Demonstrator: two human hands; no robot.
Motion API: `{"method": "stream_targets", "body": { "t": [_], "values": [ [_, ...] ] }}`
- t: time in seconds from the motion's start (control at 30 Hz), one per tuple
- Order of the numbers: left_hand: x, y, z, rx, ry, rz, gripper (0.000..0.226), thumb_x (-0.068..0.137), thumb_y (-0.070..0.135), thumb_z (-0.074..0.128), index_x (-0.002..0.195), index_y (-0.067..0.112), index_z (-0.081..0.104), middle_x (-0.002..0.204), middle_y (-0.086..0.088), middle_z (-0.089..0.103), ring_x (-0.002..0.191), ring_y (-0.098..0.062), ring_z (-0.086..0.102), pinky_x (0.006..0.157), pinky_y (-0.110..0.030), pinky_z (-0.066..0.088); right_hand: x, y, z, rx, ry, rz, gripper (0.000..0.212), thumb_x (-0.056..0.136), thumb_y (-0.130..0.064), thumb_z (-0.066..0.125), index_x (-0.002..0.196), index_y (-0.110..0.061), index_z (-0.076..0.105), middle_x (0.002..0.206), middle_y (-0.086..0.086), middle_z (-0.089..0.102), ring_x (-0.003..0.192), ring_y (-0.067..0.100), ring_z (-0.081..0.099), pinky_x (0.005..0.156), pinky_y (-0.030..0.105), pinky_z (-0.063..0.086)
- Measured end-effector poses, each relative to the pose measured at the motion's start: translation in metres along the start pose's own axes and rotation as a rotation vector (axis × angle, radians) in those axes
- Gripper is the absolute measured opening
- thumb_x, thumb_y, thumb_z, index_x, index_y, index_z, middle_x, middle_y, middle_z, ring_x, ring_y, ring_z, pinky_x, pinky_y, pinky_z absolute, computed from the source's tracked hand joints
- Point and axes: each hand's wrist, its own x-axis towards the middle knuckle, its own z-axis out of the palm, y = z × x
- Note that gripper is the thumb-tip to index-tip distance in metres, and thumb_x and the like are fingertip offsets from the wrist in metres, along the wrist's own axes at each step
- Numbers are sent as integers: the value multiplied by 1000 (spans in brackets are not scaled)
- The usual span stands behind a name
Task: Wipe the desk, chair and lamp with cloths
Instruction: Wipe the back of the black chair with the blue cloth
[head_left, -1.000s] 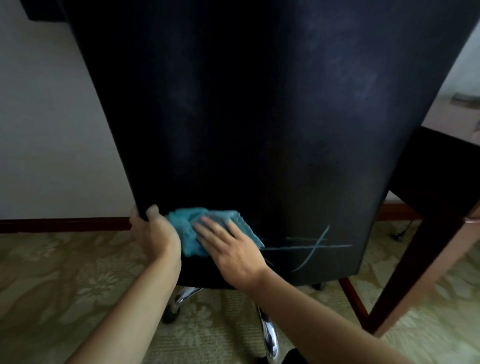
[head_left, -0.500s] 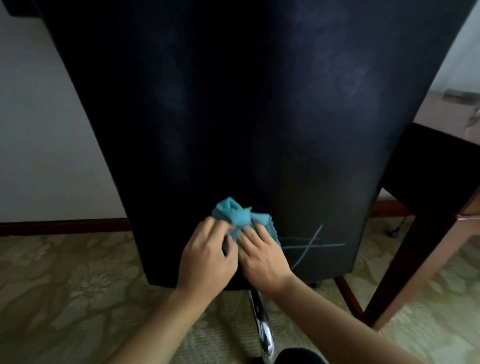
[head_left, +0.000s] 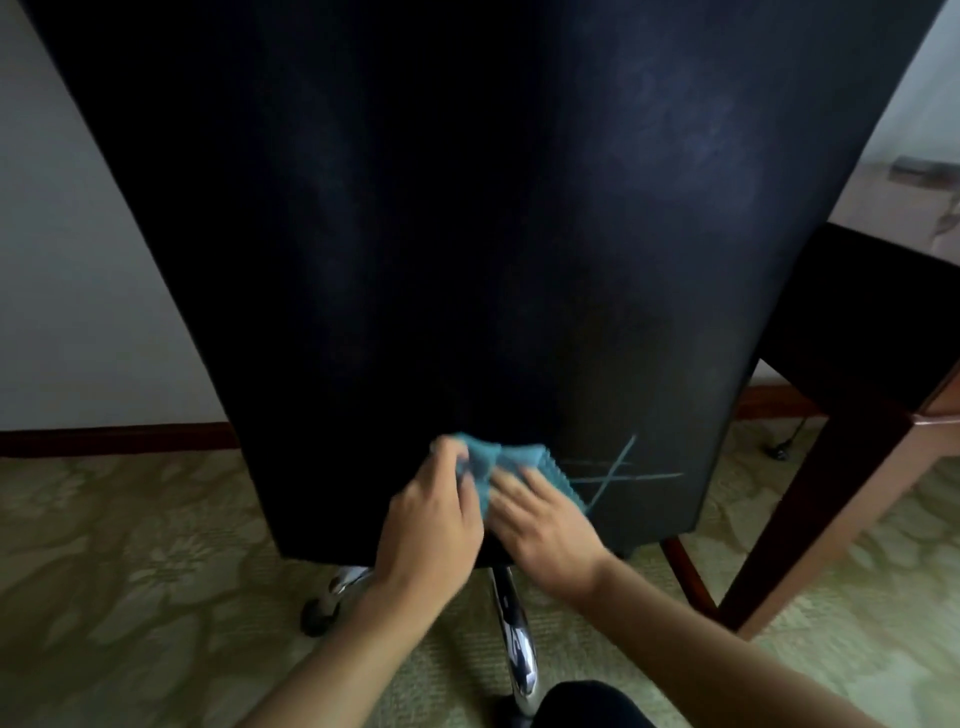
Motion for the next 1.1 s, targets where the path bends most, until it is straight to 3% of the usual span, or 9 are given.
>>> {"method": "stream_targets", "body": {
  "t": [0.1, 0.2, 0.33, 0.47, 0.63, 0.77, 0.9, 1.0, 1.1],
  "values": [
    [-30, -10, 21, -3, -100, -73, 12, 97, 17, 55, 108, 17, 52, 95, 0, 68, 79, -20, 69, 58, -20, 41, -24, -12, 10, -29, -180, -72, 38, 90, -27, 48, 118, -21, 73, 126, -3, 69, 131, 20, 55, 119, 44, 24],
    [2, 8, 5, -58, 29, -2, 13, 94, 16, 57, 107, 17, 52, 86, -1, 69, 74, -25, 69, 56, -27, 44, -1, 20, -11, -14, 26, -56, 37, 87, -20, 48, 109, -13, 77, 120, 5, 71, 128, 27, 57, 119, 46, 25],
    [61, 44, -34, -128, 247, 173, 16, 93, 25, 51, 109, 21, 48, 81, 14, 57, 70, -12, 62, 56, -22, 41, 35, 74, -41, -54, 289, 67, 35, 86, -10, 47, 110, -1, 72, 126, 17, 66, 140, 35, 35, 125, 49, 8],
    [47, 40, -16, -24, 106, 122, 20, 92, 16, 53, 104, 26, 41, 85, 4, 65, 72, -23, 67, 58, -23, 33, 16, 54, -19, -8, 253, 94, 34, 89, -9, 47, 107, 1, 73, 119, 19, 69, 131, 36, 47, 121, 50, 16],
    [-27, 6, 24, 64, -341, -168, 22, 98, 19, 48, 99, 31, 30, 93, 1, 68, 87, -26, 69, 61, -32, 47, -46, 10, 11, -29, -118, -107, 35, 90, -22, 54, 120, -14, 72, 130, 3, 66, 130, 24, 56, 114, 45, 30],
    [2, 24, 13, 2, -139, -115, 23, 93, 17, 52, 96, 29, 33, 86, -9, 71, 80, -36, 68, 58, -34, 38, -19, 45, -13, 21, 87, -87, 32, 94, -14, 48, 109, -7, 75, 126, 9, 69, 131, 32, 54, 116, 51, 29],
    [44, 53, -13, -47, 58, 120, 25, 91, 15, 59, 97, 30, 39, 73, 2, 69, 67, -25, 68, 57, -26, 36, 1, 85, -36, -17, 245, 18, 30, 90, -7, 48, 109, 2, 70, 126, 18, 66, 137, 36, 41, 124, 50, 12],
    [34, 50, 1, -27, -11, 109, 21, 92, 18, 56, 98, 29, 40, 74, 1, 68, 68, -28, 68, 56, -27, 34, -14, 70, -20, -53, 174, 58, 32, 84, -10, 49, 101, 0, 75, 117, 18, 70, 128, 40, 54, 122, 52, 14],
    [-7, 30, 35, 70, -273, -76, 19, 97, 23, 48, 97, 33, 32, 85, -5, 70, 81, -33, 69, 58, -35, 45, -54, 30, 8, -25, -57, 14, 36, 85, -17, 47, 103, -10, 78, 116, 9, 73, 121, 31, 63, 117, 52, 25]
  ]
}}
